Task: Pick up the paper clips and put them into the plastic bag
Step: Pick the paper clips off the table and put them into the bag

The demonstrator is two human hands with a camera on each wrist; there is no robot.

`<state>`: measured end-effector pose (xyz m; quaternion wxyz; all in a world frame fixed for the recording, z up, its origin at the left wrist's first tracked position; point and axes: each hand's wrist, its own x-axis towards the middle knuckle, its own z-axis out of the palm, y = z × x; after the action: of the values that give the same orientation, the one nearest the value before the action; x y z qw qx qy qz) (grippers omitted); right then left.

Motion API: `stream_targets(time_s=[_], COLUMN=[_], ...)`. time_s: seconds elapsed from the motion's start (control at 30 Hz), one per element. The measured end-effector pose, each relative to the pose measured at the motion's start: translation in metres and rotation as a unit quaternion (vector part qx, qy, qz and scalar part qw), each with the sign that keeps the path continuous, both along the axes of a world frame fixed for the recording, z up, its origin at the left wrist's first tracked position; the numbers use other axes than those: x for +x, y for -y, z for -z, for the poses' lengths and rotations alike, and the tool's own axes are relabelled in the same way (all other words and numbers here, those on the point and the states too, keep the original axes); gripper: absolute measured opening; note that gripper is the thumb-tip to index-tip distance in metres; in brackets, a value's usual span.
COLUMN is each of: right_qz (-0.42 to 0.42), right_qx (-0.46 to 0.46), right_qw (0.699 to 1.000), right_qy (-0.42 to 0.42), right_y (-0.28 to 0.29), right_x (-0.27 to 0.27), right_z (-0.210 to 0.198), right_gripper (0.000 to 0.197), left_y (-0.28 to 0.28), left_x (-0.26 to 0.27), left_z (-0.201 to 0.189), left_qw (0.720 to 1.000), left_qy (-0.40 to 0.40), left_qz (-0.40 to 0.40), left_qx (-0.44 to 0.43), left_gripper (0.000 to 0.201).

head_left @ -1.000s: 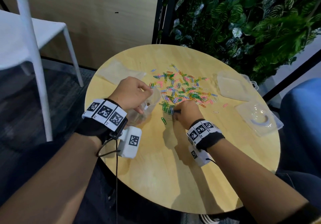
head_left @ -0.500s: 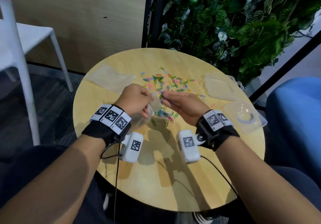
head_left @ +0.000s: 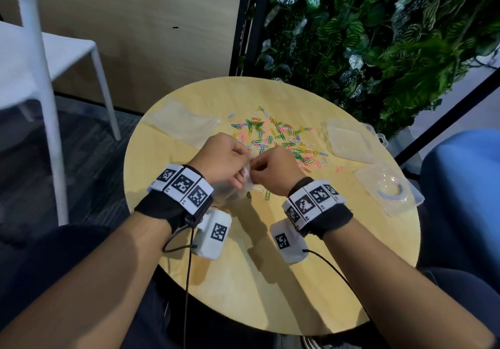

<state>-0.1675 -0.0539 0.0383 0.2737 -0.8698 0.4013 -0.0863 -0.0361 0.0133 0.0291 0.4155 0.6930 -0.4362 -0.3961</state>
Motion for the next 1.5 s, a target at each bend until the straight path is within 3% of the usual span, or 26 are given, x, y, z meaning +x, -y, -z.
stream_targets(time_s=[0.07, 0.13, 0.23, 0.3, 0.33, 0.43, 0.5, 0.6, 0.73, 0.9, 1.0, 1.17, 1.23, 1.3, 1.4, 1.5], right_qz=[-0.047, -0.059, 0.057, 0.124, 0.147, 0.163, 0.148, 0.146, 0.099, -0.020, -0.047, -0.039, -0.001, 0.091, 0.158, 0.092], right_qx=[0.000, 0.033, 0.056, 0.036, 0.034, 0.091, 0.058, 0.032, 0.019, -0.059, -0.109, -0.105, -0.066, 0.069, 0.309, 0.399], right_qw=[0.998, 0.998, 0.985, 0.978, 0.982, 0.976, 0.979, 0.987, 0.989, 0.981, 0.974, 0.971, 0.980, 0.990, 0.925, 0.884], right_qy=[-0.050, -0.016, 0.155, 0.161, 0.111, -0.115, -0.125, -0.064, -0.111, -0.185, -0.190, -0.210, -0.187, -0.082, 0.159, 0.226], right_y=[-0.002, -0.001, 0.005, 0.012, 0.015, 0.007, -0.003, 0.004, 0.033, 0.046, 0.042, 0.046, 0.057, 0.068, 0.071, 0.054], right_x=[0.002, 0.000, -0.014, -0.029, -0.036, -0.044, -0.037, -0.018, 0.008, 0.025, 0.023, -0.002, -0.017, -0.031, -0.037, -0.023], right_z=[-0.004, -0.008, -0.011, -0.002, 0.006, 0.042, 0.063, 0.072, 0.070, 0.070, 0.064, 0.053, 0.048, 0.038, 0.005, -0.034], right_gripper=[0.041, 0.039, 0.020, 0.015, 0.030, 0.103, 0.122, 0.112, 0.094, 0.049, 0.027, 0.022, 0.013, 0.006, 0.015, 0.021], left_y=[0.000, 0.000, -0.003, -0.004, -0.005, -0.008, -0.010, -0.014, -0.018, -0.012, -0.008, -0.006, -0.007, -0.007, -0.008, -0.006], left_x=[0.000, 0.002, 0.007, 0.012, 0.014, 0.020, 0.026, 0.033, 0.040, 0.037, 0.032, 0.030, 0.029, 0.030, 0.030, 0.027], left_z=[-0.001, -0.002, -0.004, -0.005, -0.006, -0.005, -0.003, -0.001, -0.004, -0.007, -0.010, -0.010, -0.009, -0.008, -0.007, -0.007], left_qw=[1.000, 1.000, 0.997, 0.995, 0.994, 0.993, 0.992, 0.991, 0.992, 0.993, 0.995, 0.995, 0.995, 0.995, 0.995, 0.995], left_qy=[0.008, 0.010, 0.020, 0.027, 0.027, 0.027, 0.027, 0.025, 0.031, 0.042, 0.043, 0.042, 0.042, 0.038, 0.037, 0.036], left_qz=[-0.004, -0.022, -0.069, -0.095, -0.102, -0.115, -0.121, -0.127, -0.123, -0.105, -0.090, -0.088, -0.089, -0.093, -0.094, -0.091], left_qx=[0.000, -0.006, -0.014, -0.019, -0.020, -0.018, -0.019, -0.022, -0.023, -0.023, -0.021, -0.013, -0.010, -0.010, -0.010, -0.013], left_gripper=[0.019, 0.019, 0.019, 0.019, 0.019, 0.020, 0.020, 0.018, 0.016, 0.021, 0.022, 0.024, 0.023, 0.022, 0.021, 0.021])
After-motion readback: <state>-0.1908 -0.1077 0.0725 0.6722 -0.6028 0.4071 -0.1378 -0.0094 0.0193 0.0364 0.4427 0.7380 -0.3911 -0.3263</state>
